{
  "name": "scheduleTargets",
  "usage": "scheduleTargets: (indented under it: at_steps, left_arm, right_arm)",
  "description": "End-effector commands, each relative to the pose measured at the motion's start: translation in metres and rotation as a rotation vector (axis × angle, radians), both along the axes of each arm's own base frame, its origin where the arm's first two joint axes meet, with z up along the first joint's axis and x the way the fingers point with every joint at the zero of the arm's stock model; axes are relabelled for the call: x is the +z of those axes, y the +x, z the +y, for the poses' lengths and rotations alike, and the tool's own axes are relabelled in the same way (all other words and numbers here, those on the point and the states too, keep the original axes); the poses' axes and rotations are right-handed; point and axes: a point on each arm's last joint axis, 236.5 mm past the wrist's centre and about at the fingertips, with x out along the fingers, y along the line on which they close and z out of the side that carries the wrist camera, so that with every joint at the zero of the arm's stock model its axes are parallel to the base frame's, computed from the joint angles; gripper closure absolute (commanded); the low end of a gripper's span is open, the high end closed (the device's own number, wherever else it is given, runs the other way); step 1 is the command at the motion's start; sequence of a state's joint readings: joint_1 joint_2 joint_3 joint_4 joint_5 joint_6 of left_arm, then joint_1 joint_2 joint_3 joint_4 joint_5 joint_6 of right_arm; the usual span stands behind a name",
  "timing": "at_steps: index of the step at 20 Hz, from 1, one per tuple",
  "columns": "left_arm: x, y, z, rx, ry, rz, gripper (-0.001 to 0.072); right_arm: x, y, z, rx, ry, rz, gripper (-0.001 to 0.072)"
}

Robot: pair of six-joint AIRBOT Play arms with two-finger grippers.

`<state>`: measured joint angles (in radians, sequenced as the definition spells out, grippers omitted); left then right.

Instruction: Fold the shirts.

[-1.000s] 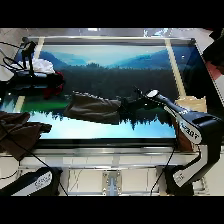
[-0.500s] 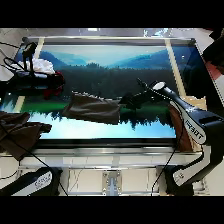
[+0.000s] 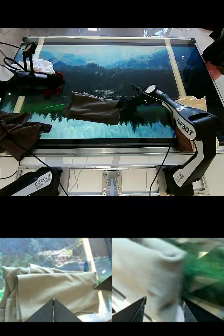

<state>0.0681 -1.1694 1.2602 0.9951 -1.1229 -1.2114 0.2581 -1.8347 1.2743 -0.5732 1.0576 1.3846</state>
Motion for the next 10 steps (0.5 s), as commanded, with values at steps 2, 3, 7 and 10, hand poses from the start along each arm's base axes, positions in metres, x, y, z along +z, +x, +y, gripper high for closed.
scheduleTargets:
  at_steps: [2, 3, 7, 10]
  left_arm:
    - [0.000, 0.000, 0.000, 0.000, 0.000, 0.000, 0.0697]
    - [0.000, 0.000, 0.000, 0.000, 0.000, 0.000, 0.0697]
    - [0.000, 0.000, 0.000, 0.000, 0.000, 0.000, 0.0697]
    - [0.000, -0.002, 0.000, -0.004, 0.000, 0.006, 0.0697]
  right_arm:
    - [0.020, -0.009, 0.057, 0.023, 0.156, -0.019, 0.0243]
    - [0.024, -0.007, 0.062, 0.029, 0.157, -0.038, 0.0347]
    - [0.058, 0.040, 0.053, -0.013, 0.171, -0.169, 0.0701]
    - [0.099, 0.083, -0.004, -0.030, 0.104, -0.307, 0.0702]
